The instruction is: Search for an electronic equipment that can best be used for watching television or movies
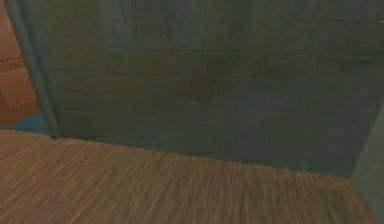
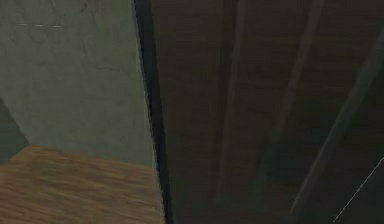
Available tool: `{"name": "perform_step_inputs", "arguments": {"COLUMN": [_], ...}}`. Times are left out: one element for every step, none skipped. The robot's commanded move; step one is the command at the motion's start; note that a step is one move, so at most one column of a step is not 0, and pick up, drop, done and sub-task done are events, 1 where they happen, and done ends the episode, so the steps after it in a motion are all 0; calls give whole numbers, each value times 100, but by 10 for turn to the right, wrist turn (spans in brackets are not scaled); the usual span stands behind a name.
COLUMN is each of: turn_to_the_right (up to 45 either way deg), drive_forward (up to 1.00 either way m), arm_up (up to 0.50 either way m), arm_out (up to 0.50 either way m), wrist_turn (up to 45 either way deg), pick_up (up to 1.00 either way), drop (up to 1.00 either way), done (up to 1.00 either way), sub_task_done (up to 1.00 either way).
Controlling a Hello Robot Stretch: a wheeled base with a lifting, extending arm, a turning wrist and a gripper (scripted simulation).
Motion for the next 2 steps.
{"name": "perform_step_inputs", "arguments": {"turn_to_the_right": [0,-450], "drive_forward": [50,0], "arm_up": [0,0], "arm_out": [0,0], "wrist_turn": [0,0], "pick_up": [0,0], "drop": [0,0], "done": [0,0], "sub_task_done": [0,0]}}
